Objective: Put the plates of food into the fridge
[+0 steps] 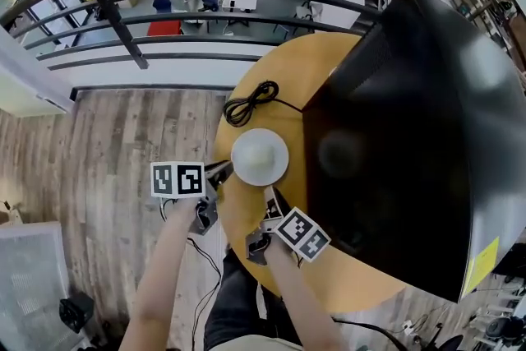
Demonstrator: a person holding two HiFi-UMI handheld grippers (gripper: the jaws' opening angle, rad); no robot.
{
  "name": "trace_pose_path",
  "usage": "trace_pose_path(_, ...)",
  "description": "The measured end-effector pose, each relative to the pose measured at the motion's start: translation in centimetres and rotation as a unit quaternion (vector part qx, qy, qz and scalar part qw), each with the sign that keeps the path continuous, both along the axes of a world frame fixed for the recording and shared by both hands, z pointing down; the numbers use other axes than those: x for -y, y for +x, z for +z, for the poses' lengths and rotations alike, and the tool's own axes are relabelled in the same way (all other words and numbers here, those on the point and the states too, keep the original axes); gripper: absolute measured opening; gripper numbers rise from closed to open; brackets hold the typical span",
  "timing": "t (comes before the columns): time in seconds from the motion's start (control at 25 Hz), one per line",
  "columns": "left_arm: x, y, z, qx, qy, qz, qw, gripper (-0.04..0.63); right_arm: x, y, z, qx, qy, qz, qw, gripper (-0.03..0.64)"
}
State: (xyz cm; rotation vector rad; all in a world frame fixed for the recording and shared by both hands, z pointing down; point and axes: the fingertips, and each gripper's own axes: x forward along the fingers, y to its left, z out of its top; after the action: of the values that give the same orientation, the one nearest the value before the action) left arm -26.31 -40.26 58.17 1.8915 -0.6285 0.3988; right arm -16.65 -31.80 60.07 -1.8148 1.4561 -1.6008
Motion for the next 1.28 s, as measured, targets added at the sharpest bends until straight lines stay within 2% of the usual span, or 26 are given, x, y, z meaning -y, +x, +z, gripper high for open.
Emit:
trace_pose_path(0.08, 0.5, -0.1, 0.6, 0.008, -0.009, 0.006, 0.9999, 0.049, 0.1, -0.1, 0.4, 0.029, -0.003, 0.027, 0.999, 0.084)
trace_pose_path(0.24, 1.4, -0.1, 1.5, 0.013, -0.026, 0.005, 0.9996, 0.092, 0.4, 0.3, 0.9, 0.068, -0.003, 0.081, 0.994, 0.097)
trace_pose_path(0.52, 2.0, -0.3, 2.9, 0.016, -0.054, 0.001, 0.9984, 0.1, 0.8, 0.8, 1.9, 0.126, -0.009, 0.133, 0.983, 0.104)
trace_pose_path(0.68, 2.0, 0.2, 3.6, 0.023, -0.058, 0.011, 0.998, 0.1, 1.0, 1.0, 2.4, 0.134, -0.014, 0.141, 0.981, 0.106)
trace_pose_path(0.92, 2.0, 1.3, 3.8, -0.004, -0.081, 0.014, 0.9966, 0.1, 1.9, 0.9, 2.8, 0.138, -0.006, 0.148, 0.979, 0.106)
trace_pose_path(1.12, 2.0, 1.3, 3.8, 0.004, -0.075, 0.012, 0.9971, 0.098, 2.1, 0.8, 2.6, 0.141, -0.002, 0.164, 0.976, 0.104)
trace_pose_path(1.2, 1.9, 1.0, 4.0, 0.01, -0.081, 0.008, 0.9966, 0.077, 1.8, 1.0, 2.8, 0.143, -0.003, 0.172, 0.975, 0.084)
trace_pose_path(1.24, 1.7, 0.9, 4.2, 0.012, -0.084, 0.005, 0.9964, 0.041, 1.7, 1.0, 2.9, 0.145, -0.004, 0.175, 0.974, 0.061)
trace_pose_path(1.28, 1.6, 0.8, 4.2, 0.011, -0.086, 0.001, 0.9962, 0.04, 1.6, 1.1, 3.0, 0.147, -0.002, 0.176, 0.973, 0.036)
